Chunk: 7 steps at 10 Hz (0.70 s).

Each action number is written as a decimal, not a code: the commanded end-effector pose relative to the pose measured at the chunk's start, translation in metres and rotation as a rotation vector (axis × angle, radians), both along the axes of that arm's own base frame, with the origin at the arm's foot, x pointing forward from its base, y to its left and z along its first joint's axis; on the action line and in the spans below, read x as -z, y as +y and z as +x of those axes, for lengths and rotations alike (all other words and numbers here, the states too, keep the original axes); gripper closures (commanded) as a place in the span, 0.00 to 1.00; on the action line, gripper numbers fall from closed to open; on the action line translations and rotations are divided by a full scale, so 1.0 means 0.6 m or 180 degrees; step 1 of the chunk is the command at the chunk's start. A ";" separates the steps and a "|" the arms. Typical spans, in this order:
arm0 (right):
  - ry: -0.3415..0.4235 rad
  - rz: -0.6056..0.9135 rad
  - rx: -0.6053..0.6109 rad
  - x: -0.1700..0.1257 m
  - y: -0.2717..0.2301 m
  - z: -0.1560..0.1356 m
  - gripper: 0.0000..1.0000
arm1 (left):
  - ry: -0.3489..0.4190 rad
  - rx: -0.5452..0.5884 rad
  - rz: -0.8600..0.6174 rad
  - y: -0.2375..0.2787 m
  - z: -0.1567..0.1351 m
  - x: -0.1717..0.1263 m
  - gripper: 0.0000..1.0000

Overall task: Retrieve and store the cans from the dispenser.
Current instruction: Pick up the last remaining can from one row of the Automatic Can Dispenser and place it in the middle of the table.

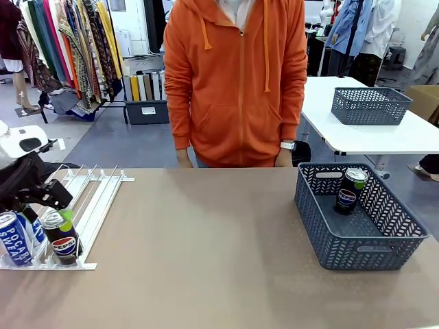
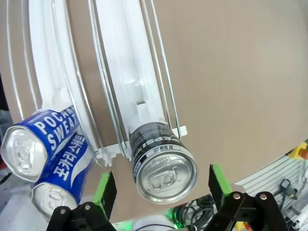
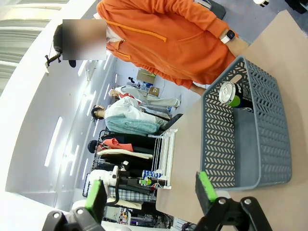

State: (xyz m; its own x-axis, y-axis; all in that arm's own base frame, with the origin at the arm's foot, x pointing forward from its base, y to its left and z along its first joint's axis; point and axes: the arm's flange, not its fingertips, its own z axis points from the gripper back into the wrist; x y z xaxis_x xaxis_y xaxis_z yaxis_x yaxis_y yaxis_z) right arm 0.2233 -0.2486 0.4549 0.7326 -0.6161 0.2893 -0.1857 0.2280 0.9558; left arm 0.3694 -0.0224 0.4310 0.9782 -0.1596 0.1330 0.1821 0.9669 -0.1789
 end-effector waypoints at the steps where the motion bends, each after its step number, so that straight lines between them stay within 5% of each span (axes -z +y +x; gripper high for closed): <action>1: -0.0063 0.0004 -0.0005 -0.004 -0.001 0.002 0.00 | -0.0098 -0.0168 0.0202 -0.008 -0.007 0.037 0.00; 7: -0.0063 0.0004 -0.0005 -0.004 -0.001 0.002 0.00 | 0.0045 -0.0134 0.0381 -0.030 -0.008 0.079 0.00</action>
State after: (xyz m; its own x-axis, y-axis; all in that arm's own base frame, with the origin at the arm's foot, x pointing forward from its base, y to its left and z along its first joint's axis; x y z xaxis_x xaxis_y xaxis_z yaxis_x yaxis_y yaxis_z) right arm 0.2233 -0.2486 0.4549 0.7326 -0.6161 0.2894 -0.1857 0.2280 0.9558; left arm 0.3871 -0.0388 0.3969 0.9842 -0.1500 0.0939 0.1583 0.9834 -0.0888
